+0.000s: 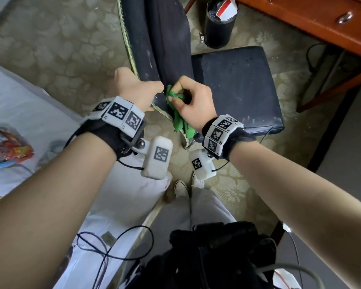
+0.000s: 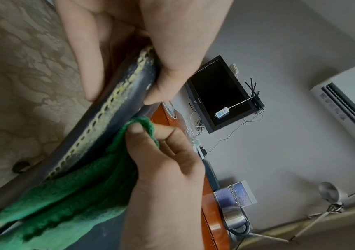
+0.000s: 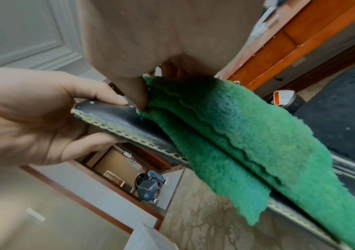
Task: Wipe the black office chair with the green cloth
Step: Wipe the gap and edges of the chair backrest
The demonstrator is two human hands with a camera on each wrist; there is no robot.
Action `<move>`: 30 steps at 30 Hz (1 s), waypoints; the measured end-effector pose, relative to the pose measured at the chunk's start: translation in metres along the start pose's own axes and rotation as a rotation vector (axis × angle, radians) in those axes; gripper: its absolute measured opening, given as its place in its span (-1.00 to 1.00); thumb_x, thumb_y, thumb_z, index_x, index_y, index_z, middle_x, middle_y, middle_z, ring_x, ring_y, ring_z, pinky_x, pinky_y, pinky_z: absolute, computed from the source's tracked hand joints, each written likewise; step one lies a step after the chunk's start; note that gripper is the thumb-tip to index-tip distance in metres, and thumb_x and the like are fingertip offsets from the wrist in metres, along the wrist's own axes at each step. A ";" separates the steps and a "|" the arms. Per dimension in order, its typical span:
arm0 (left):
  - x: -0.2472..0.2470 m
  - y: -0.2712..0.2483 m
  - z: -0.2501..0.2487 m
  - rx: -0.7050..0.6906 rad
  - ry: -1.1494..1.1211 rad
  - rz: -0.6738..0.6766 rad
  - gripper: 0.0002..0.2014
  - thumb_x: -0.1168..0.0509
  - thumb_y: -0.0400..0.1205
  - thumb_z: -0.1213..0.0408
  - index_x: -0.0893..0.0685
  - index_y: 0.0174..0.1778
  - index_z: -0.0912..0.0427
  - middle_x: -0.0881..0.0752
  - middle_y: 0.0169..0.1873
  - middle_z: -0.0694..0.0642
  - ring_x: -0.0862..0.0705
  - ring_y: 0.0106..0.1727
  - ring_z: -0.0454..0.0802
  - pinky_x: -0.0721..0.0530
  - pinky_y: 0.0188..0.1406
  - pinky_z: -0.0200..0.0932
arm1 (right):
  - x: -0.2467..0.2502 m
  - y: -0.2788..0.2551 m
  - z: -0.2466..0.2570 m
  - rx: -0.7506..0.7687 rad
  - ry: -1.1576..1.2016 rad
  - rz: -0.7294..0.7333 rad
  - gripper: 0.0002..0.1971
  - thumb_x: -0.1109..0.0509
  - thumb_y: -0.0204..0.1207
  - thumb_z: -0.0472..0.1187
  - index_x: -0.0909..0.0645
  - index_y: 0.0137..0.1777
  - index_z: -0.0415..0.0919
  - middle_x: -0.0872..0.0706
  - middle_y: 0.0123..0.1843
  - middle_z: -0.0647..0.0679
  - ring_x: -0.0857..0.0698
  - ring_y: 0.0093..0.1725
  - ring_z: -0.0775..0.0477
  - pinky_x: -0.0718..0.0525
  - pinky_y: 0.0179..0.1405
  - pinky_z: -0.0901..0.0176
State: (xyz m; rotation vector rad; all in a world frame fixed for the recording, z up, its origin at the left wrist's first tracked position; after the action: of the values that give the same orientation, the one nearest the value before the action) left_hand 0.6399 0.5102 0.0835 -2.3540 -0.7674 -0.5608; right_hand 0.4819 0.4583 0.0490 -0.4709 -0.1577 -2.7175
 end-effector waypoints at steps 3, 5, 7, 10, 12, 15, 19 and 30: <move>0.000 0.000 -0.001 -0.030 0.021 0.007 -0.59 -0.50 0.12 0.13 -0.54 -0.20 0.13 -0.73 -0.20 0.17 -0.82 -0.26 0.20 -0.84 -0.34 0.10 | 0.004 -0.005 -0.030 -0.121 -0.077 -0.058 -0.93 -0.44 0.40 -0.37 -0.61 -0.23 -0.22 -0.70 -0.34 -0.02 -0.60 -0.30 0.09 -0.55 -0.25 0.37; -0.001 0.000 -0.006 -0.058 0.037 0.019 -0.62 -0.50 0.13 0.17 -0.57 -0.22 0.22 -0.66 -0.29 0.11 -0.82 -0.25 0.16 -0.84 -0.36 0.04 | 0.005 -0.016 -0.063 -0.270 -0.144 -0.052 -0.95 -0.44 0.39 -0.33 -0.62 -0.22 -0.19 -0.75 -0.30 -0.02 -0.68 -0.18 -0.03 -0.64 -0.07 0.21; -0.001 0.001 -0.007 -0.073 0.041 -0.011 -0.63 -0.51 0.16 0.17 -0.60 -0.24 0.27 -0.64 -0.30 0.09 -0.82 -0.29 0.14 -0.84 -0.39 0.02 | 0.005 -0.024 -0.082 -0.333 -0.164 -0.049 -0.97 -0.44 0.40 -0.30 -0.64 -0.21 -0.17 -0.76 -0.30 0.00 -0.70 -0.10 -0.14 -0.67 0.08 0.07; -0.001 -0.008 0.005 -0.068 -0.031 -0.101 -0.57 -0.51 0.19 0.09 -0.69 -0.19 0.33 -0.70 -0.30 0.05 -0.80 -0.38 0.04 -0.85 -0.34 0.09 | 0.006 -0.023 -0.077 -0.331 -0.106 -0.094 -0.99 -0.45 0.48 -0.26 -0.67 -0.15 -0.18 -0.72 -0.30 0.06 -0.70 -0.08 -0.08 -0.62 0.05 0.18; -0.009 -0.019 0.022 -0.054 -0.099 -0.139 -0.64 -0.55 0.22 0.04 -0.78 -0.19 0.21 -0.79 -0.29 -0.01 -0.81 -0.33 -0.04 -0.86 -0.26 0.07 | 0.007 -0.018 -0.063 -0.278 -0.016 -0.119 -0.97 -0.45 0.50 -0.25 -0.66 -0.16 -0.16 -0.70 -0.32 0.09 -0.67 -0.17 0.02 -0.60 -0.07 0.30; -0.024 -0.036 0.042 -0.032 -0.138 -0.214 -0.54 -0.56 0.16 -0.15 -0.85 -0.22 0.15 -0.84 -0.31 0.01 -0.84 -0.22 0.01 -0.85 -0.17 0.08 | 0.004 -0.011 -0.034 -0.112 0.048 -0.096 -0.96 -0.43 0.45 -0.30 -0.63 -0.19 -0.17 -0.66 -0.36 0.04 -0.60 -0.31 0.05 -0.58 -0.20 0.28; -0.037 -0.039 0.049 0.013 -0.221 -0.321 -0.60 -0.55 0.29 -0.11 -0.85 -0.23 0.18 -0.82 -0.38 -0.02 -0.82 -0.30 -0.06 -0.85 -0.19 0.02 | 0.000 -0.007 -0.037 -0.049 0.042 -0.044 -0.96 -0.41 0.42 -0.35 -0.64 -0.19 -0.22 -0.69 -0.36 0.01 -0.62 -0.31 0.02 -0.60 -0.20 0.25; -0.036 -0.035 0.046 -0.019 -0.201 -0.473 -0.79 -0.49 0.29 -0.03 -0.66 -0.52 -0.04 -0.75 -0.49 -0.20 -0.79 -0.31 -0.14 -0.82 -0.19 -0.03 | 0.000 -0.001 -0.030 0.169 -0.041 -0.031 -0.86 -0.43 0.35 -0.41 -0.75 -0.11 -0.28 -0.74 -0.19 -0.08 -0.67 -0.18 0.01 -0.57 -0.12 0.29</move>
State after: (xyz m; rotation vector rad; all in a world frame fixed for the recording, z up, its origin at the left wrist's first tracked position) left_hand 0.6001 0.5492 0.0438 -2.2706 -1.4359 -0.5267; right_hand 0.4725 0.4545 0.0203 -0.4781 -0.4054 -2.6966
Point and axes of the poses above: each hand's wrist, its own y-axis towards the middle knuckle, its own x-axis out of the back of the hand, z = x × y, the point moved 8 cm from there along y, towards the middle knuckle
